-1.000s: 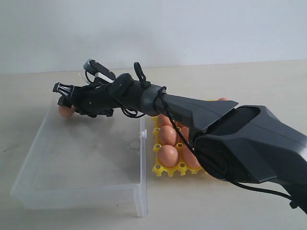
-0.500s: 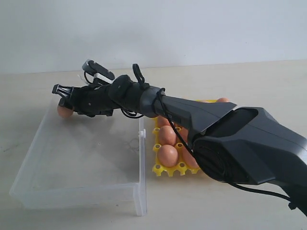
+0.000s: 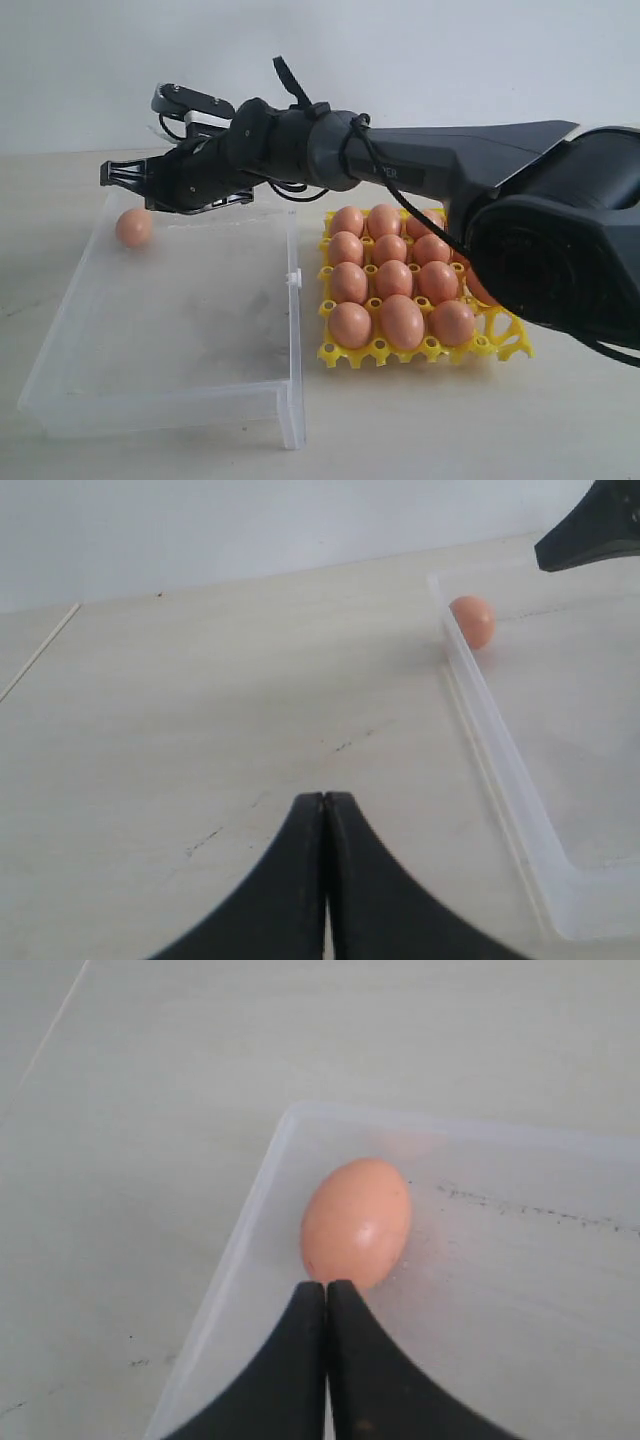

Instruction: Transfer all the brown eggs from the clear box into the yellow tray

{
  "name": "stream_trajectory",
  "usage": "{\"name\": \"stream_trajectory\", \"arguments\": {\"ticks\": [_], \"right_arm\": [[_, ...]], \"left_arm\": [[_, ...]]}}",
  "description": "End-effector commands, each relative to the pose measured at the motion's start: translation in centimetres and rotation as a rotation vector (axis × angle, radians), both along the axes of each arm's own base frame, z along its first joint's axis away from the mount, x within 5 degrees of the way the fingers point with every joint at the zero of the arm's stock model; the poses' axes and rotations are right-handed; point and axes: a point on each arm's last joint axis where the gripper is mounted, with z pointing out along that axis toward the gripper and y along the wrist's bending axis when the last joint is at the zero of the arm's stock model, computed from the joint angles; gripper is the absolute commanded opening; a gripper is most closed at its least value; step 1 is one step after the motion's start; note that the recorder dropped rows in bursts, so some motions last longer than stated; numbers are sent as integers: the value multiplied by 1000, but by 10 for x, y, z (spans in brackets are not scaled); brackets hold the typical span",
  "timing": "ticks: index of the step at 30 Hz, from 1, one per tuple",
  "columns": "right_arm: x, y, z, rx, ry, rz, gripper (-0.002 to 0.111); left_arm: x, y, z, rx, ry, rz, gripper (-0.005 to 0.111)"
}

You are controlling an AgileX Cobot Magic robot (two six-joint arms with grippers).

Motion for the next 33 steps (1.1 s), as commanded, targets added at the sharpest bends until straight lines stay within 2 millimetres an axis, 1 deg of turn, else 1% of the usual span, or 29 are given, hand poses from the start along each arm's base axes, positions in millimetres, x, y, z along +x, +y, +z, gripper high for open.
{"name": "stream_trajectory", "arguments": {"ticks": [1,2,3,5,6,10,12,15,18,20,23,25,26,28,30,33], "right_arm": [[-1,0,11,9,-31,0,24],[-1,0,8,6,-28,-1,33],[0,0,3,6,-30,-10,46],[2,0,-3,6,-30,-23,56],[3,-1,-8,3,-27,-31,58],[3,-1,-27,-29,-1,-22,56],[-1,1,-38,-51,31,1,56],[-10,6,-43,-86,64,50,56],[-14,4,-44,-154,61,92,55],[-19,2,-46,-225,84,117,55],[-30,-3,-53,-385,115,176,52],[-40,-7,-64,-492,128,201,52],[-43,-9,-68,-521,135,205,52],[-57,-15,-80,-573,173,224,52],[-65,-19,-80,-585,187,230,52],[-71,-25,-71,-589,133,235,52]], "left_arm": [[0,0,2,-7,-13,-6,0],[0,0,2,-7,-13,-6,0],[0,0,2,-7,-13,-6,0],[0,0,2,-7,-13,-6,0],[0,0,2,-7,-13,-6,0],[0,0,2,-7,-13,-6,0],[0,0,2,-7,-13,-6,0],[0,0,2,-7,-13,-6,0],[0,0,2,-7,-13,-6,0],[0,0,2,-7,-13,-6,0],[0,0,2,-7,-13,-6,0],[0,0,2,-7,-13,-6,0],[0,0,2,-7,-13,-6,0],[0,0,2,-7,-13,-6,0],[0,0,2,-7,-13,-6,0],[0,0,2,-7,-13,-6,0]]}}
